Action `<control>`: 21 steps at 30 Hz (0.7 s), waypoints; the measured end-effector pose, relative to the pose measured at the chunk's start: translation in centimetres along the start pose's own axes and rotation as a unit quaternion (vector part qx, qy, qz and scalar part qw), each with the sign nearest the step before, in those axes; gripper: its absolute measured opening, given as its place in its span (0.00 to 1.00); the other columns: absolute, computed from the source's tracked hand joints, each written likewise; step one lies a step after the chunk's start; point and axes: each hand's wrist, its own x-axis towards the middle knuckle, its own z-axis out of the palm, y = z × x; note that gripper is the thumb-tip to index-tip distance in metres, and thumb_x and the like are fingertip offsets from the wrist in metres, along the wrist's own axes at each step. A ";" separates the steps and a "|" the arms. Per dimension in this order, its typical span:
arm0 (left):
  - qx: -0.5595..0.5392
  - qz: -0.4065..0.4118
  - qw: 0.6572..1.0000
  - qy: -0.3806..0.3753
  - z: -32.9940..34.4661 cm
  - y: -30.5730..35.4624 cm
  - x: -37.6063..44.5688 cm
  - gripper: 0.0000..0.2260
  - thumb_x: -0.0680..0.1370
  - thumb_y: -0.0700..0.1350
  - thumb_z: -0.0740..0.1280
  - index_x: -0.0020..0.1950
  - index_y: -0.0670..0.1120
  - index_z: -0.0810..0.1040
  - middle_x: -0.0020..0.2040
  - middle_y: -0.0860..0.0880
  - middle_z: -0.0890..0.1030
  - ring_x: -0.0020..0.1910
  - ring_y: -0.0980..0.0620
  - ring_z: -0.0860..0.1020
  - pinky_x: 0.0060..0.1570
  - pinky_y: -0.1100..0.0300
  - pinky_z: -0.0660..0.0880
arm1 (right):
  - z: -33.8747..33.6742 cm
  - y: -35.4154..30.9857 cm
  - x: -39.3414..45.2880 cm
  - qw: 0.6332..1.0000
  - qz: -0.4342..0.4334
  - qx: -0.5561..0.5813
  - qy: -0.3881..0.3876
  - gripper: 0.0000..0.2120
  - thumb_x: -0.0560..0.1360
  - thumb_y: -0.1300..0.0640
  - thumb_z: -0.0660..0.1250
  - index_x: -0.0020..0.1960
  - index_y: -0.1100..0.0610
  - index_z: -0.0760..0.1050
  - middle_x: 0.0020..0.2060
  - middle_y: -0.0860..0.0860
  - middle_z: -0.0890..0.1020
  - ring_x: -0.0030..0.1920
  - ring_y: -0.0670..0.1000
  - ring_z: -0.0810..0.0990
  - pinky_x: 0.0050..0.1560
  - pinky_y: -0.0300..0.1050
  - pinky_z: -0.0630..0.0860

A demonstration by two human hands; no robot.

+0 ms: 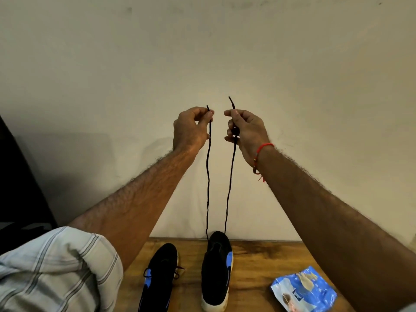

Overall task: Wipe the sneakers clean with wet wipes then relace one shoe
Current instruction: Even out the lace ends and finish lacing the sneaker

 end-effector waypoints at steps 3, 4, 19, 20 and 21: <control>0.002 0.017 1.000 -0.003 0.1 0.7 0.4 0.09 0.80 0.47 0.71 0.58 0.47 0.85 0.50 0.53 0.84 0.40 0.50 0.83 0.28 0.70 0.74 | 0.3 -0.4 0.1 0.999 -0.028 0.013 0.022 0.09 0.82 0.58 0.63 0.55 0.60 0.81 0.36 0.52 0.77 0.33 0.49 0.74 0.40 0.44 0.77; 0.005 0.022 1.000 -0.003 0.1 0.8 0.5 0.09 0.80 0.47 0.71 0.59 0.47 0.85 0.50 0.53 0.85 0.40 0.51 0.83 0.30 0.68 0.76 | 0.4 -0.4 0.1 0.999 -0.036 0.019 0.030 0.08 0.81 0.59 0.64 0.55 0.60 0.82 0.37 0.52 0.79 0.33 0.50 0.75 0.41 0.45 0.78; 0.026 0.021 0.999 -0.013 0.8 2.1 1.4 0.05 0.76 0.50 0.76 0.49 0.51 0.84 0.43 0.55 0.85 0.36 0.54 0.83 0.41 0.52 0.84 | 1.4 -0.5 -0.1 0.993 -0.062 0.002 0.099 0.01 0.75 0.54 0.74 0.46 0.49 0.84 0.44 0.47 0.86 0.51 0.48 0.83 0.59 0.57 0.79; 0.026 0.022 0.999 -0.012 0.8 2.1 1.5 0.05 0.76 0.50 0.76 0.48 0.51 0.84 0.43 0.55 0.85 0.38 0.54 0.83 0.42 0.51 0.84 | 1.4 -0.5 -0.1 0.994 -0.056 0.004 0.098 0.02 0.74 0.54 0.74 0.47 0.50 0.85 0.45 0.46 0.86 0.52 0.48 0.83 0.60 0.56 0.79; 0.026 0.024 0.999 -0.009 0.9 2.0 1.5 0.05 0.76 0.51 0.76 0.47 0.52 0.84 0.42 0.56 0.85 0.39 0.54 0.83 0.42 0.49 0.84 | 1.4 -0.4 0.0 0.994 -0.050 0.007 0.100 0.04 0.74 0.54 0.74 0.48 0.52 0.85 0.45 0.46 0.86 0.52 0.48 0.83 0.61 0.56 0.78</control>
